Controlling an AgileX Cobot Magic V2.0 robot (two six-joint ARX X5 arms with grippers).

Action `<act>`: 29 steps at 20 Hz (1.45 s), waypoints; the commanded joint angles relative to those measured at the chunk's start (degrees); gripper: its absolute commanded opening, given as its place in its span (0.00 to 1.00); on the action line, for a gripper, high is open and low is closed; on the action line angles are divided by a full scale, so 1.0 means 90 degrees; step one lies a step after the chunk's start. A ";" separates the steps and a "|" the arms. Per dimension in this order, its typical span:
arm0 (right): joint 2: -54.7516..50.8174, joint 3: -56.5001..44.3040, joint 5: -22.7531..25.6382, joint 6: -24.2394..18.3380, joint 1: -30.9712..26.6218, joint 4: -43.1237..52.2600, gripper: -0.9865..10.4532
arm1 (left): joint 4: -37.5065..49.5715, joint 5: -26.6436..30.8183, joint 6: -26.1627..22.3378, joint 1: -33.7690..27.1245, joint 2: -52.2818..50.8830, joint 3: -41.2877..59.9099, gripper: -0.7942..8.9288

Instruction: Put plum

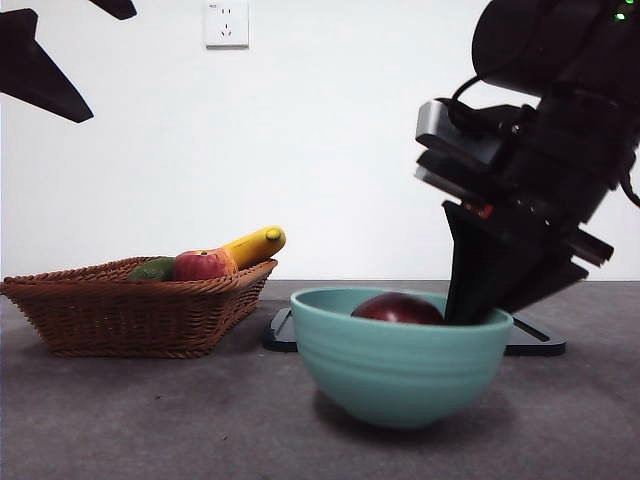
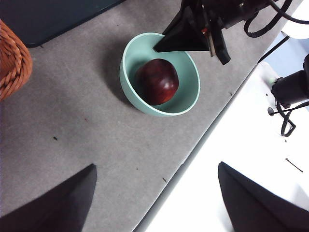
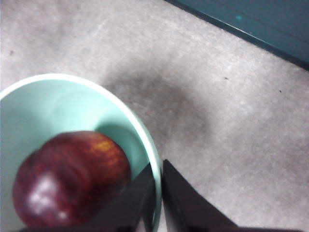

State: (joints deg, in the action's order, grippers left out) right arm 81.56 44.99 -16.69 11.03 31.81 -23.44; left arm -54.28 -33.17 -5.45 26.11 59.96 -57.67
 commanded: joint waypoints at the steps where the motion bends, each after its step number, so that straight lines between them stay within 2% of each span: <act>1: 0.0075 0.0493 -0.0005 0.0119 0.0034 -0.0061 0.10 | 0.0036 -0.0039 -0.0107 0.0029 0.0034 -0.0068 0.50; 4: 0.0097 0.1100 0.0245 0.0078 -0.0102 -0.0311 0.10 | 0.0041 -0.0039 -0.0107 0.0029 0.0034 -0.0068 0.50; 7: 0.0415 0.1732 0.0240 0.0007 -0.0401 -0.0321 0.10 | 0.0083 -0.0039 -0.0107 0.0029 0.0034 -0.0068 0.50; 14: 0.2276 0.3594 0.0267 -0.0444 -0.1226 -0.0692 0.10 | 0.0085 -0.0039 -0.0107 0.0029 0.0034 -0.0068 0.50; 19: 0.3177 0.4014 0.0265 -0.0466 -0.1566 -0.0590 0.10 | 0.0114 -0.0039 -0.0104 0.0029 0.0034 -0.0068 0.50; 24: 0.3337 0.4012 0.0267 -0.0483 -0.1574 -0.0593 0.10 | 0.0226 -0.0036 -0.0104 0.0029 0.0034 -0.0068 0.50; 25: 0.3337 0.4012 0.0267 -0.0466 -0.1574 -0.0602 0.11 | 0.0228 -0.0036 -0.0104 0.0029 0.0034 -0.0068 0.50; 27: 0.3327 0.4014 0.0296 -0.0384 -0.1574 -0.0607 0.27 | 0.0221 -0.0036 -0.0104 0.0029 0.0034 -0.0068 0.50; 29: 0.3220 0.4014 0.0367 -0.0386 -0.1588 -0.0641 0.29 | 0.0223 -0.0036 -0.0104 0.0029 0.0034 -0.0068 0.50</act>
State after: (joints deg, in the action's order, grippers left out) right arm 110.17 79.72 -13.61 7.38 17.28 -29.45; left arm -52.69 -33.17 -5.45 26.11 59.96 -57.67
